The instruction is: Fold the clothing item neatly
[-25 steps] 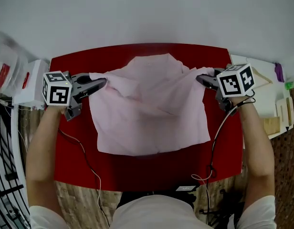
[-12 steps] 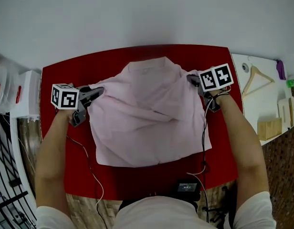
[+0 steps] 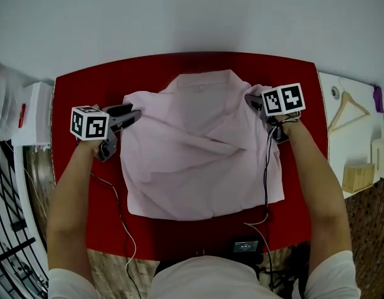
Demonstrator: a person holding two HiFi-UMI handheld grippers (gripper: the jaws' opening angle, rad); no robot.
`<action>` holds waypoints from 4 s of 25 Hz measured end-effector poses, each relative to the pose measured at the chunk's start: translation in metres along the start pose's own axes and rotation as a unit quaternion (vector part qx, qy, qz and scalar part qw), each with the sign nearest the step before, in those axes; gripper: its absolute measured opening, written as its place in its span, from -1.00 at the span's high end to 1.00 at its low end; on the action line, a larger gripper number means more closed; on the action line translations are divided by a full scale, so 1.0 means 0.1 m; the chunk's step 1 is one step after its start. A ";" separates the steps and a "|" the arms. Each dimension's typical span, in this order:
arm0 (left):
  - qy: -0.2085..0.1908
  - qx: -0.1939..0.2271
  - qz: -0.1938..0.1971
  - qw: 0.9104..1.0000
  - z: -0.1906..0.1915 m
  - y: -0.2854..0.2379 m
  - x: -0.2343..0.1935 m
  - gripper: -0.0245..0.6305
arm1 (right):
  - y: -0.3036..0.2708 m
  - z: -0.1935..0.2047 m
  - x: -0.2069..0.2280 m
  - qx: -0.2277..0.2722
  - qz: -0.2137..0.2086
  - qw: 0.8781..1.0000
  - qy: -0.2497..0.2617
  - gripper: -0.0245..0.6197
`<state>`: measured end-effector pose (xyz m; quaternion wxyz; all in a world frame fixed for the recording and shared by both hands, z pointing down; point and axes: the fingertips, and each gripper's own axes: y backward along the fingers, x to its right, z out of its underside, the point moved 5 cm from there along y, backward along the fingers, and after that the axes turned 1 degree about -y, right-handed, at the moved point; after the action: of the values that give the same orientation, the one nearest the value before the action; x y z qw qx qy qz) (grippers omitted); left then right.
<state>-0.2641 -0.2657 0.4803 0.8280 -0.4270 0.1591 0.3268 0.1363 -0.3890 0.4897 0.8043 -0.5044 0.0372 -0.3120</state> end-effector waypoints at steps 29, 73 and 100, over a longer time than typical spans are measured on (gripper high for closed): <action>-0.413 -0.119 -0.086 0.899 -0.09 -0.49 0.78 0.51 | -0.03 0.26 -2.01 0.017 -0.154 0.959 0.236 0.15; -0.185 0.041 -0.127 0.974 -0.90 -0.46 0.30 0.42 | -0.23 0.73 -2.71 0.104 -0.107 0.871 0.468 0.54; -0.319 -0.223 -0.052 0.920 -0.49 -0.64 0.12 0.79 | -0.15 0.60 -1.65 0.018 -0.043 0.889 0.456 0.55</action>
<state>-0.2111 -0.3271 0.4839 0.7342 -0.4812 -0.2130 0.4291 0.0194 -0.2577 0.4898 0.6937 -0.2929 0.3726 -0.5424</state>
